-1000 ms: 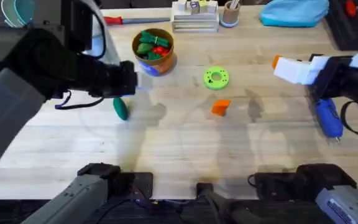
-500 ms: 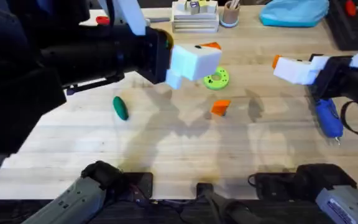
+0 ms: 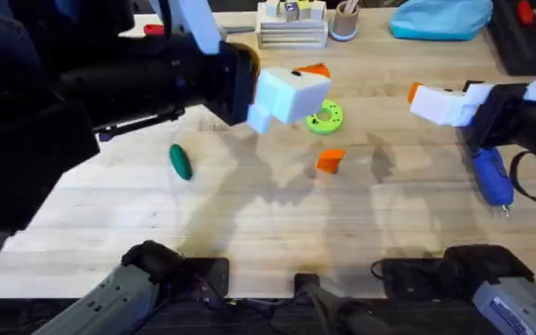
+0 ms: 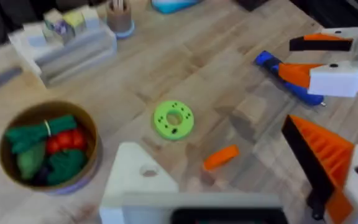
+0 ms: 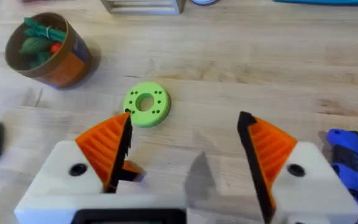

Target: Pick up the gripper from the table and insert it into the empty holder that is missing its gripper. Then pick up a screw, insert it into the mounting hole, and use the screwdriver to tighten it. Finally, clean up the table by picking up the vegetable and placing it into the bucket.

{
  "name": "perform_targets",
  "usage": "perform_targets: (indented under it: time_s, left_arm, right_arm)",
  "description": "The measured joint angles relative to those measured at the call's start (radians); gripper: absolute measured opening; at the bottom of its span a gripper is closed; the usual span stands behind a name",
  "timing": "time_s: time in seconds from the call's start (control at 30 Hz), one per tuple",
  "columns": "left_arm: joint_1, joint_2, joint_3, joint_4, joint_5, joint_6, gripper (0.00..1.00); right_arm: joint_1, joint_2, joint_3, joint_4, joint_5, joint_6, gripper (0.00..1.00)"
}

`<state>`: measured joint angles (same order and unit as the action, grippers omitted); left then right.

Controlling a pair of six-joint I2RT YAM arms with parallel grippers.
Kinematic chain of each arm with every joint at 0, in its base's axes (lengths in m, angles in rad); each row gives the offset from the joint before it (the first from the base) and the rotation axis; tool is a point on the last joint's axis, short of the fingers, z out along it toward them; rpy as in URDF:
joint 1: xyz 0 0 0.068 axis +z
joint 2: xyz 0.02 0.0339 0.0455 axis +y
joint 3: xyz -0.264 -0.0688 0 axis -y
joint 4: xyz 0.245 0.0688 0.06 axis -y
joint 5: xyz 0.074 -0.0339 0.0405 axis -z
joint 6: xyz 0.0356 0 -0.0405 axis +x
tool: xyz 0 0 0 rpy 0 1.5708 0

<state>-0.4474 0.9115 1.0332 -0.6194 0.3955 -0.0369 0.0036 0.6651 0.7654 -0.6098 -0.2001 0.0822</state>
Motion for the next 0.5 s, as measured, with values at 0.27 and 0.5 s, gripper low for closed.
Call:
perform_targets:
  time_s: [0.27, 0.5]
  left_arm:
    - [-0.027, -0.117, -0.127, 0.131, -0.002, 0.121, 0.994]
    - [-0.027, -0.447, -0.486, 0.365, 0.009, 0.135, 0.992]
  right_arm:
    - [0.000, 0.000, 0.000, 0.000, 0.000, 0.000, 0.991]
    - [0.000, 0.000, 0.000, 0.000, 0.000, 0.000, 0.991]
